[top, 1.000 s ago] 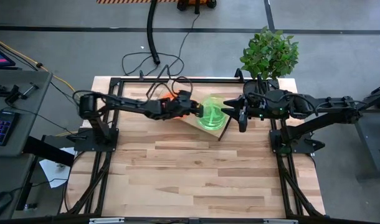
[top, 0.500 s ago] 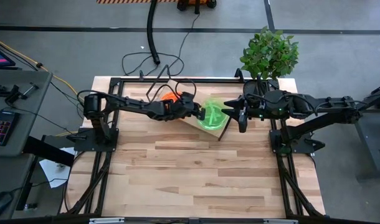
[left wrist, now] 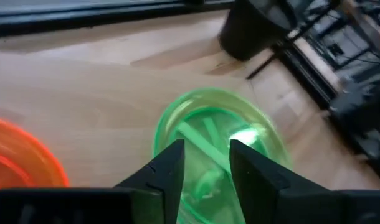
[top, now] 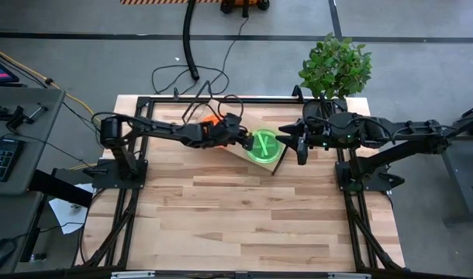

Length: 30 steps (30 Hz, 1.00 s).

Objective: Place and stack plates onto a shelf
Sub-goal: Return to Home Position

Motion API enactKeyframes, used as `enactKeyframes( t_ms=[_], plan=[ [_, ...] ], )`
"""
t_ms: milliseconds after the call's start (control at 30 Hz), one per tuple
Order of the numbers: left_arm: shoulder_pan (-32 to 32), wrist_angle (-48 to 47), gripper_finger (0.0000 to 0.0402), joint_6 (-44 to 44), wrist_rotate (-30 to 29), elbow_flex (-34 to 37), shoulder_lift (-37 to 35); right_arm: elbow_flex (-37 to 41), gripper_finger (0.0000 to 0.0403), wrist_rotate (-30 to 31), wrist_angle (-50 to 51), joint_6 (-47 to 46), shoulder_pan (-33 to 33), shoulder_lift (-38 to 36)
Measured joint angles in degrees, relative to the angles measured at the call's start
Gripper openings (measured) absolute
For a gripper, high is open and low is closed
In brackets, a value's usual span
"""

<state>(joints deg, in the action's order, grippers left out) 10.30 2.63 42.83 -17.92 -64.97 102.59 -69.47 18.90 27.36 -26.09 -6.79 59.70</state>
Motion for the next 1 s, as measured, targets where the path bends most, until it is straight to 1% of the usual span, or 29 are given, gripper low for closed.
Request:
enactKeyframes(
  t_ms=[133, 233, 300, 367, 433, 533, 667, 733, 900, 1000],
  plan=[
    [1.22, -2.74, 0.0126, -4.26, 4.87, -0.02, -4.25, 0.00, 0.0156, 0.00, -0.09, 0.00, 0.00, -0.02],
    [1.76, -3.45, 0.0126, -10.66, 10.61, 0.02, -9.70, 0.00, 0.0156, 0.00, -0.14, 0.03, 0.00, -0.02],
    [0.69, -3.14, 0.0126, -15.71, 13.11, 0.05, -14.23, 0.00, 0.0156, 0.00, -0.11, 0.16, 0.00, -0.01],
    [-1.51, -1.99, 0.0124, -20.67, 14.07, 1.06, -19.12, 0.00, 0.0156, 0.02, -0.20, 0.43, 0.00, -0.01],
    [-4.30, 0.36, 0.0117, -24.30, 13.85, 3.45, -24.21, 0.00, 0.0156, 0.02, -0.16, 0.43, 0.00, 0.00],
    [-9.07, 4.62, 0.0093, -27.16, 11.49, 8.37, -31.57, 0.00, 0.0156, 0.02, -0.31, 0.40, 0.00, -0.01],
    [-14.18, 7.90, 0.0040, -29.32, 6.68, 15.75, -40.19, 0.00, 0.0156, 0.02, -2.26, 0.44, 0.01, -0.02],
    [-15.33, 9.93, 0.0012, -30.59, 5.84, 19.34, -44.28, 0.00, 0.0156, 0.02, -3.64, 0.42, 0.00, 0.00],
    [-16.13, 16.04, 0.0003, -32.47, 5.76, 28.99, -54.55, 0.00, 0.0156, 0.02, -6.99, 0.40, 0.00, -0.02],
    [-15.78, 20.40, 0.0001, -32.57, 7.17, 34.64, -59.87, 0.00, 0.0156, 0.01, -7.65, 0.42, 0.00, 0.00]
  ],
)
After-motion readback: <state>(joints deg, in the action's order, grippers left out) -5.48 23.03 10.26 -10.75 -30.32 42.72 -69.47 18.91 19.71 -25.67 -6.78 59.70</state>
